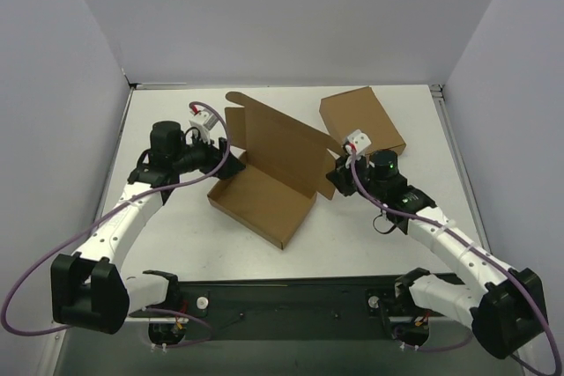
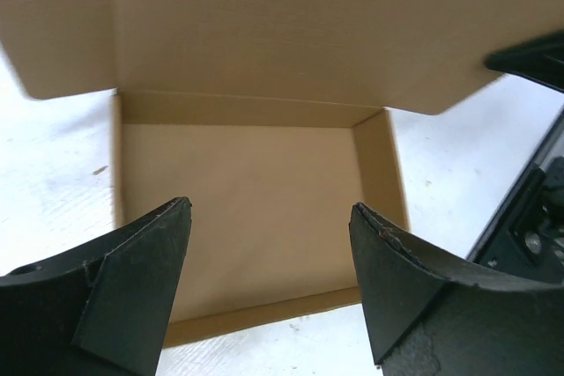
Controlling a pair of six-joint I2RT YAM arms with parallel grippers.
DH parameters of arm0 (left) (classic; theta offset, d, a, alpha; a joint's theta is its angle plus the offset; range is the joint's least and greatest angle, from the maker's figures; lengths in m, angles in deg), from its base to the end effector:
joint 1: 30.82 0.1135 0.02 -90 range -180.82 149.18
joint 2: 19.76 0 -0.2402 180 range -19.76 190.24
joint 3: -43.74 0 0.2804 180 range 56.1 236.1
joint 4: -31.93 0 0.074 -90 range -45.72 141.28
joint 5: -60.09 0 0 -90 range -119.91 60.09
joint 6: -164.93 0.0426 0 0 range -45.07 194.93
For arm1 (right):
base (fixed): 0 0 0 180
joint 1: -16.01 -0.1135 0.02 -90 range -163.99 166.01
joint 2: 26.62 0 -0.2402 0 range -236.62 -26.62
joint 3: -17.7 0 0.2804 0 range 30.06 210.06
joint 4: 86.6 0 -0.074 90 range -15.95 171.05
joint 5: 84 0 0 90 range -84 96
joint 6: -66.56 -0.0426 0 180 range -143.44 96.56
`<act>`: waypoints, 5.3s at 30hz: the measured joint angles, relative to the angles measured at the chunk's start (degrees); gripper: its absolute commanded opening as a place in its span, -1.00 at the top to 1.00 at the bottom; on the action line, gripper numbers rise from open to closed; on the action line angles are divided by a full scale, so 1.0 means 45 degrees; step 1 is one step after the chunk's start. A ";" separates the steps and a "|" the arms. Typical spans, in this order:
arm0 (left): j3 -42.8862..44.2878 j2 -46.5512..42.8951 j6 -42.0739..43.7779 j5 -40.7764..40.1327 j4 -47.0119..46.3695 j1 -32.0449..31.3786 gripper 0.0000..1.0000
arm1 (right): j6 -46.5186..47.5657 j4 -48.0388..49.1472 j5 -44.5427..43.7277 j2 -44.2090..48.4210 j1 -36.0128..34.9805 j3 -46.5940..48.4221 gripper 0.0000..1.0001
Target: Fold the paper box
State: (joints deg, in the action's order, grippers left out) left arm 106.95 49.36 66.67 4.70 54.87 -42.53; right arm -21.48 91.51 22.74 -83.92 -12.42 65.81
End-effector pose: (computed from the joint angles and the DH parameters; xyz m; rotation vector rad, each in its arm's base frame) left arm 0.2975 -0.0864 0.2564 0.4383 2.0350 -0.8379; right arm 0.2401 0.1439 0.2488 -0.6749 1.6620 0.5907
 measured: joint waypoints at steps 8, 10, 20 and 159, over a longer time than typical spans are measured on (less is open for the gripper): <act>-0.0350 -0.0763 0.0287 0.1467 -0.0029 0.0437 -0.67 | 0.0792 -0.1122 0.3813 -0.2157 0.1409 0.2079 1.00; -0.0656 -0.1472 0.0345 0.1540 -0.0049 0.0913 -0.67 | 0.0971 -0.1681 0.4595 -0.2390 0.1671 0.2458 1.00; -0.0908 -0.2152 0.0612 0.0384 -0.0384 0.2463 -0.68 | 0.1457 -0.3249 0.6479 -0.2623 0.1914 0.2773 1.00; -0.7261 -0.0816 -0.4284 -2.0016 -0.8281 -1.1657 1.00 | -2.3416 -1.8170 -2.0021 -0.5309 -1.9370 0.3439 -0.68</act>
State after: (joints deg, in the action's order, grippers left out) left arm 74.27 45.69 47.40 -85.37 17.60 -94.98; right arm -126.86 9.74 -67.36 -107.81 -99.58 81.28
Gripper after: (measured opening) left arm 0.039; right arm 0.838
